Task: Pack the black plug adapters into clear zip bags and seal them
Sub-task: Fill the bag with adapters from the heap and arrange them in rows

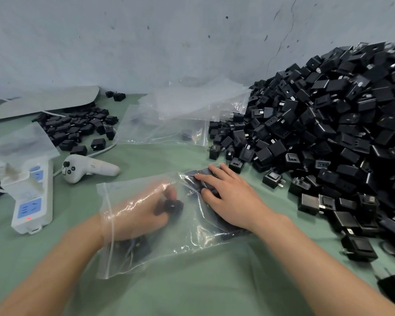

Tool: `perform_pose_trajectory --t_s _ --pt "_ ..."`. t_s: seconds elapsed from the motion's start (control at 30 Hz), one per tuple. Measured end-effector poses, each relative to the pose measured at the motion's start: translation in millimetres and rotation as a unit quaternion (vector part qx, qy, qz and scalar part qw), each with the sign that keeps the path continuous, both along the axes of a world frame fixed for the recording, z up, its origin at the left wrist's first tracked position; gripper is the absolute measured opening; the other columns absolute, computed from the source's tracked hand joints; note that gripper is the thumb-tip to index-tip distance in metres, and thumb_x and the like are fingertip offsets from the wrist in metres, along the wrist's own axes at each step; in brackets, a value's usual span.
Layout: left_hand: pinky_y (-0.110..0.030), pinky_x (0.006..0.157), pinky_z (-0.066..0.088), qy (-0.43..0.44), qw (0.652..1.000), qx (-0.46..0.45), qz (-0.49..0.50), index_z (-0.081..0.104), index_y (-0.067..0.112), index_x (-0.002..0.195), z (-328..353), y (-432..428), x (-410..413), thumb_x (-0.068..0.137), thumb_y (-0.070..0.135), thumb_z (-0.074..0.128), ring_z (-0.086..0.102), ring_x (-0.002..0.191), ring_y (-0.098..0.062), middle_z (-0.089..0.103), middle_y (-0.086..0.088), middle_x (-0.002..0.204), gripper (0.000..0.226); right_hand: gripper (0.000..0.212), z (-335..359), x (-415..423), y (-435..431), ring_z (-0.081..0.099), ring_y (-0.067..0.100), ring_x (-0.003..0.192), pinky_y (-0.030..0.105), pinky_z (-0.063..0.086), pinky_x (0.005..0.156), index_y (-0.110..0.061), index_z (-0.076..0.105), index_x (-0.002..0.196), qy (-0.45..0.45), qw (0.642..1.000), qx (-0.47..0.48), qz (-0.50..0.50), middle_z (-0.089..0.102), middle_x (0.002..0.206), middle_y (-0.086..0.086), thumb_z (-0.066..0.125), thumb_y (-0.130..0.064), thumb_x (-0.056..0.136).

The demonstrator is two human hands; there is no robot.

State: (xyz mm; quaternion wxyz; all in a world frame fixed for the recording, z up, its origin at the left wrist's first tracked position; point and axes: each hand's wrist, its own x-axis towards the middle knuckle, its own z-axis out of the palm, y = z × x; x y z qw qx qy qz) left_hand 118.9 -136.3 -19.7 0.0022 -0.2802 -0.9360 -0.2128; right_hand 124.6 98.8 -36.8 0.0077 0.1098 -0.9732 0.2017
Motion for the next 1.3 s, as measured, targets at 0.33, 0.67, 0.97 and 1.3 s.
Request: perform_pose_trajectory --t_s 0.33,0.67,0.97,1.3 --pt "-0.010 0.077 0.050 -0.151 0.985 0.085 -0.012 0.064 0.040 0.102 24 -20 2 0.085 0.014 0.073 0.067 0.085 -0.003 0.071 0.011 0.096 0.032 0.045 1 0 1 0.006 0.013 0.153 0.034 0.008 0.122 -0.045 0.035 0.150 0.004 1.000 -0.005 0.009 0.021 0.164 -0.008 0.027 -0.040 0.106" --pt "-0.011 0.060 0.043 -0.154 0.980 0.121 -0.017 0.060 0.033 0.080 0 16 -6 0.090 0.026 0.073 0.055 0.059 0.004 0.064 0.021 0.068 0.017 0.047 0 1 2 0.004 0.012 0.153 0.033 0.008 0.121 -0.045 0.034 0.151 0.001 1.000 -0.005 0.008 0.020 0.165 -0.009 0.027 -0.035 0.105" --pt "-0.004 0.066 0.044 -0.117 0.993 0.020 -0.002 0.067 0.049 0.090 17 6 -5 0.082 0.053 0.074 0.063 0.074 0.012 0.068 0.032 0.080 0.012 0.052 -2 -4 7 0.007 0.001 0.151 0.030 0.010 0.124 -0.038 0.043 0.146 -0.030 0.984 -0.173 -0.021 0.030 0.160 -0.017 0.029 -0.014 0.103" --pt "-0.018 0.065 0.045 -0.185 0.971 0.153 -0.022 0.063 -0.003 0.087 -3 26 -13 0.087 0.001 0.072 0.055 0.066 -0.002 0.059 -0.007 0.073 0.009 0.052 4 -5 7 0.000 0.009 0.153 0.039 0.007 0.125 -0.041 0.044 0.146 -0.051 0.992 -0.119 0.007 0.019 0.165 -0.013 0.029 -0.014 0.103"
